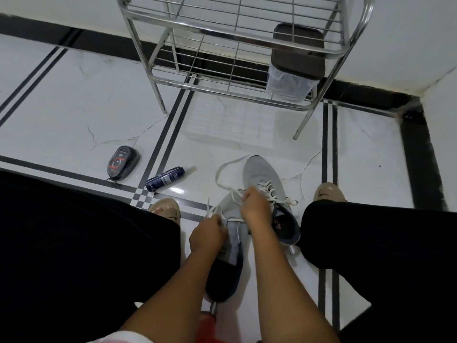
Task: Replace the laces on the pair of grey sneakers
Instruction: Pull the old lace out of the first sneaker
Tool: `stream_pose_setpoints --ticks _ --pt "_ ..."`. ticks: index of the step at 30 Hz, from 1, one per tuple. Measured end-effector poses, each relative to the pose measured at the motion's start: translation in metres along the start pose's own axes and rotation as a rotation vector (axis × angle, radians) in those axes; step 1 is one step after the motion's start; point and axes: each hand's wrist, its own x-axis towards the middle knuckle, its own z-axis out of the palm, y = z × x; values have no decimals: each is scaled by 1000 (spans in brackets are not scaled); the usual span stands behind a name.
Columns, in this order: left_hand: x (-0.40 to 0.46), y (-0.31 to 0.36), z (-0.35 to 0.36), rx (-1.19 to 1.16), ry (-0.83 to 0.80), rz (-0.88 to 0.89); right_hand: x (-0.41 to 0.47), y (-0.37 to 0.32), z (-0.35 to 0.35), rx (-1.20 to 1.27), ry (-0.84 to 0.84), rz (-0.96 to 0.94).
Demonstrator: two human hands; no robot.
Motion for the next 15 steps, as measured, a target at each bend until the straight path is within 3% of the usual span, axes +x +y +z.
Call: stream_pose_setpoints --ticks 3,10,12,15 --pt "1 -4 0 -87 -4 -17 -19 8 37 -226 -110 -56" --pt "3 -10 4 -124 -33 -24 -23 19 51 -354 -103 -210" --pt "4 -10 4 -125 -28 -46 -21 19 51 -295 -78 -166" --pt "5 -9 2 -117 4 -80 -16 15 41 -109 90 50"
